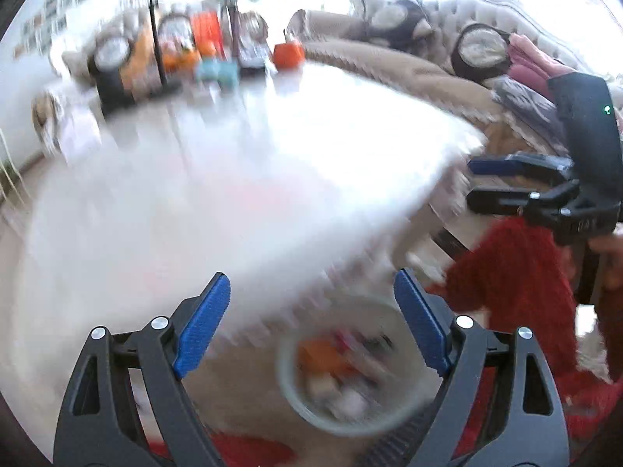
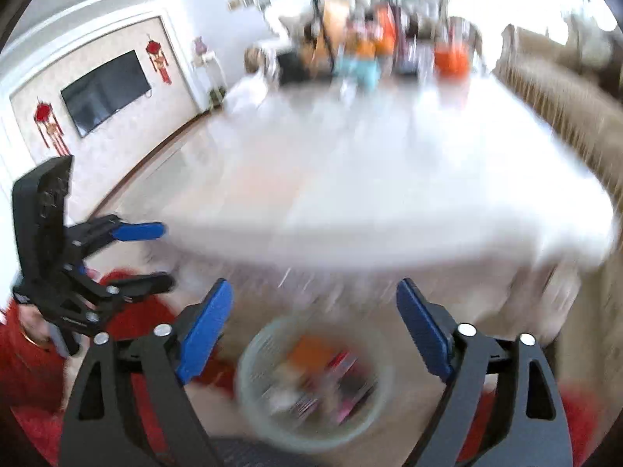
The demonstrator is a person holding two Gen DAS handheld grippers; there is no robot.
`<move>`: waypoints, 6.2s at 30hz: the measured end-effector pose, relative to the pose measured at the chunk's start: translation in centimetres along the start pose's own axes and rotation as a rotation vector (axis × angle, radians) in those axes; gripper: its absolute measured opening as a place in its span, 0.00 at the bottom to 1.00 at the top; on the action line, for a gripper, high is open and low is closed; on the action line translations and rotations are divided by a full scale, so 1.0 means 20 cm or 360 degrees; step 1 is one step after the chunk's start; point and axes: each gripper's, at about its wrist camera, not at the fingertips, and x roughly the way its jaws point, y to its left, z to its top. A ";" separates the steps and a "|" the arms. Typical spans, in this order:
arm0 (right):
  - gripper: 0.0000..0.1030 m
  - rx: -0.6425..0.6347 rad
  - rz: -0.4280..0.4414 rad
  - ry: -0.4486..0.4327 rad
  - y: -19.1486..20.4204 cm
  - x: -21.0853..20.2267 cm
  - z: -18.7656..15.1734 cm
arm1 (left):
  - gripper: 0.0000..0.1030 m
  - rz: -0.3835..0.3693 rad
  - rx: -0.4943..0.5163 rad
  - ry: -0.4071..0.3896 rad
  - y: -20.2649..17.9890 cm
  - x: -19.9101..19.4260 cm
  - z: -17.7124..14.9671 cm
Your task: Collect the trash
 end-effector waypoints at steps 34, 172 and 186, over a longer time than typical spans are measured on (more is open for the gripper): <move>0.80 -0.0922 -0.0056 0.0287 -0.19 1.78 1.42 | 0.83 -0.0030 0.0033 0.0136 0.89 1.42 1.20; 0.84 -0.0119 -0.0270 0.0274 -0.84 1.84 1.47 | 0.88 0.0400 -0.0691 0.0055 1.25 1.90 1.72; 0.37 -0.0050 -0.0234 0.0330 -0.87 1.87 1.46 | 0.35 0.0390 -0.0593 0.0153 1.28 1.93 1.69</move>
